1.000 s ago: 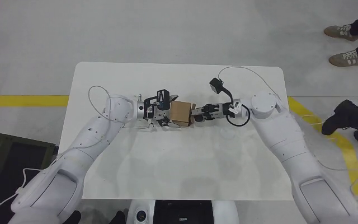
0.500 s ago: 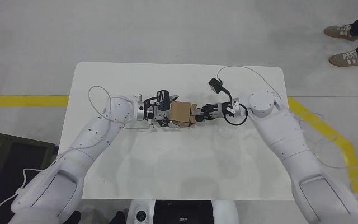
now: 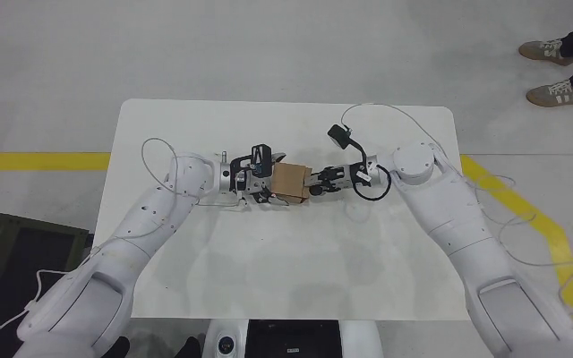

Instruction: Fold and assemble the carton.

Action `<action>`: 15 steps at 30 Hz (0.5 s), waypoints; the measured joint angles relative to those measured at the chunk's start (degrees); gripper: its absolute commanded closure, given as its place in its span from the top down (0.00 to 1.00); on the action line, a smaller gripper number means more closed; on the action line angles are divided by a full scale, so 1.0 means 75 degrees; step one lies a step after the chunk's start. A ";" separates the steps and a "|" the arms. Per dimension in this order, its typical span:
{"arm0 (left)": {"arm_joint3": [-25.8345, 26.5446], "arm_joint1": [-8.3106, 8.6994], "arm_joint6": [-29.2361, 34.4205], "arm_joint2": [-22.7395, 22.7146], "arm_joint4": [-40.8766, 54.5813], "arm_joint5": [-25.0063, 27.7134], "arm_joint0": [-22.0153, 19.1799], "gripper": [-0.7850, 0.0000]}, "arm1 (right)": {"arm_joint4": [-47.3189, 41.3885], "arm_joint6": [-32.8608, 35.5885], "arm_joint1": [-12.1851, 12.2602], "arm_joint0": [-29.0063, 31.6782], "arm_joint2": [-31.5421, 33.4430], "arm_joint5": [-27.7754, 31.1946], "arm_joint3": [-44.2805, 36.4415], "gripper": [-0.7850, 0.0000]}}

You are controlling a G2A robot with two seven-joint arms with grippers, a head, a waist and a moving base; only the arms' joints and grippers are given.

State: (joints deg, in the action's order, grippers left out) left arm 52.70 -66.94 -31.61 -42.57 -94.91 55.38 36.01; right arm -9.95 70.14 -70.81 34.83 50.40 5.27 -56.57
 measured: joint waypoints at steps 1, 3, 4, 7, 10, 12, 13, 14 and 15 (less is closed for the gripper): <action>0.0007 0.0001 0.0000 -0.0001 -0.0001 0.0000 0.0002 1.00 | -0.0008 -0.0006 -0.0014 -0.0016 -0.0026 0.0012 0.0015 0.17; 0.0020 0.0002 0.0001 -0.0002 0.0005 0.0008 0.0007 1.00 | -0.0035 -0.0009 -0.0036 -0.0040 -0.0063 0.0035 0.0042 0.18; 0.0032 0.0002 0.0003 -0.0002 0.0006 0.0009 0.0009 1.00 | -0.0049 -0.0014 -0.0052 -0.0057 -0.0088 0.0054 0.0062 0.18; 0.0056 0.0005 0.0011 0.0002 -0.0012 0.0008 0.0015 1.00 | -0.0092 -0.0024 -0.0084 -0.0097 -0.0130 0.0127 0.0117 0.21; 0.0062 0.0006 0.0014 0.0003 -0.0008 0.0012 0.0021 1.00 | -0.0200 -0.0033 -0.0101 -0.0108 -0.0113 0.0229 0.0188 0.25; 0.0059 0.0005 0.0028 0.0001 0.0005 0.0012 0.0026 1.00 | -0.0212 -0.0034 -0.0091 -0.0108 -0.0072 0.0264 0.0237 0.27; 0.0060 0.0005 0.0040 0.0001 0.0006 0.0015 0.0027 1.00 | -0.0213 -0.0033 -0.0077 -0.0095 -0.0034 0.0285 0.0251 0.27; 0.0062 0.0005 0.0047 0.0002 0.0006 0.0017 0.0028 1.00 | -0.0209 -0.0029 -0.0063 -0.0080 -0.0001 0.0295 0.0252 0.27; 0.0062 0.0005 0.0052 0.0002 0.0003 0.0015 0.0029 1.00 | -0.0198 -0.0029 -0.0046 -0.0063 0.0037 0.0299 0.0244 0.27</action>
State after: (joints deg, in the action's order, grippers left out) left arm 53.17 -66.91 -31.22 -42.55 -94.88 55.50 36.23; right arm -11.43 69.93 -71.16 34.36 50.68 7.51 -54.74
